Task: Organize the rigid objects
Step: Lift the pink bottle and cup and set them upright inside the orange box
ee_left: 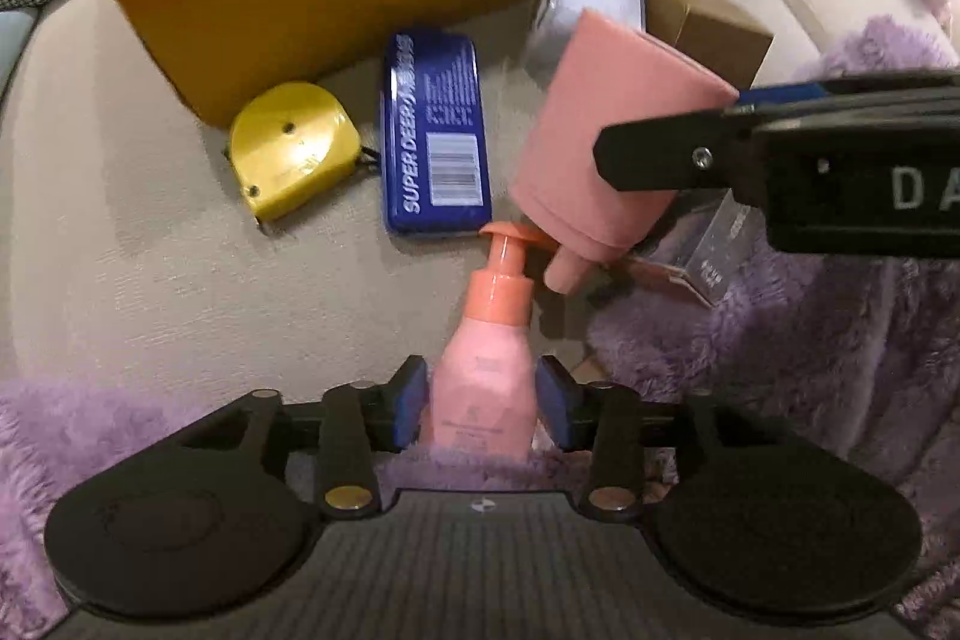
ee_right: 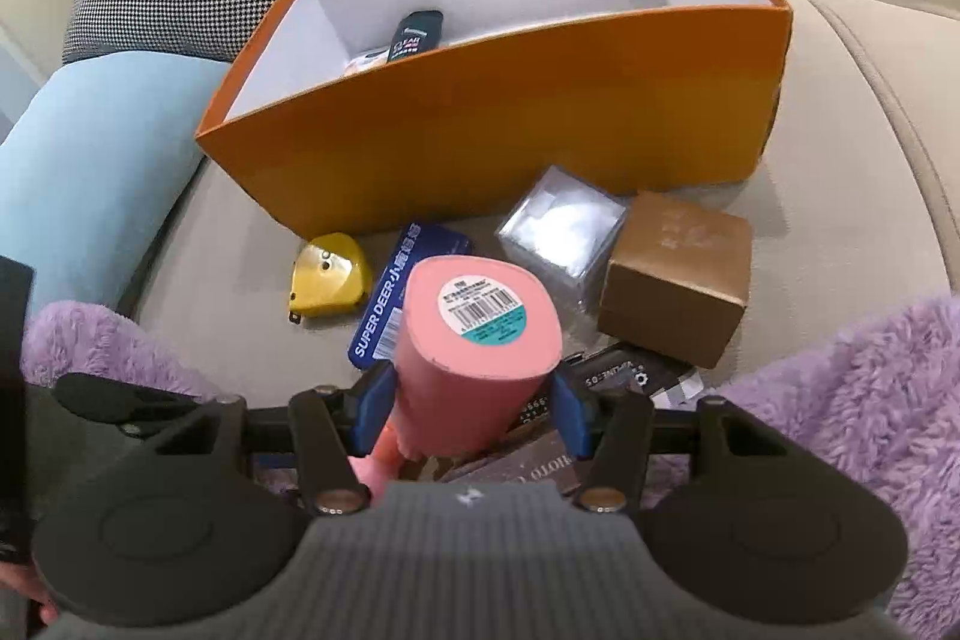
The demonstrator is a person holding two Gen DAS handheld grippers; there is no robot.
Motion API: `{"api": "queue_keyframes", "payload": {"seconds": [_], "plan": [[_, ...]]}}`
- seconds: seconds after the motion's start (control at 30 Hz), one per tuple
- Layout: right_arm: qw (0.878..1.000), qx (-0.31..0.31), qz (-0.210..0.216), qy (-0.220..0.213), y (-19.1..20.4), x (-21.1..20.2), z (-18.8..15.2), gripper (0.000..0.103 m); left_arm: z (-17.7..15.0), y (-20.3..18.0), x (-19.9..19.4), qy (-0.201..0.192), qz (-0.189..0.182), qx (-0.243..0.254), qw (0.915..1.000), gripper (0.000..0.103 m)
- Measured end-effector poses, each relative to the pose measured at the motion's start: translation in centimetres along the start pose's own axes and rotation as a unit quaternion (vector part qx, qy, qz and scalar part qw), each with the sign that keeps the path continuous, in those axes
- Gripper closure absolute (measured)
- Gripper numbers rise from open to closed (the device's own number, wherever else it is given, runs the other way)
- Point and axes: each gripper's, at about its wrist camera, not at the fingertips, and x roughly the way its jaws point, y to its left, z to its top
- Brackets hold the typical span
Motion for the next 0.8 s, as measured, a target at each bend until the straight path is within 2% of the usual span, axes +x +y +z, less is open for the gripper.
{"api": "queue_keyframes", "payload": {"seconds": [0.17,0.33,0.53,0.8], "plan": [[1.000,-0.005,0.003,0.002,-0.1,0.4,-0.1,0.046,0.3,-0.6,2.1,0.025,0.019,0.007,0.9995,0.050],[1.000,-0.020,0.005,0.001,0.1,0.6,-0.2,0.046,0.3,-1.0,2.8,0.026,0.023,0.005,0.9994,0.052],[1.000,-0.019,0.008,-0.001,0.0,0.6,-0.2,0.046,-0.6,-0.6,1.5,-0.003,0.028,-0.007,0.9996,0.053],[0.999,-0.010,-0.018,-0.034,-0.5,-0.5,0.0,0.047,-2.2,0.5,-1.3,-0.066,0.000,-0.053,0.9964,0.054]]}}
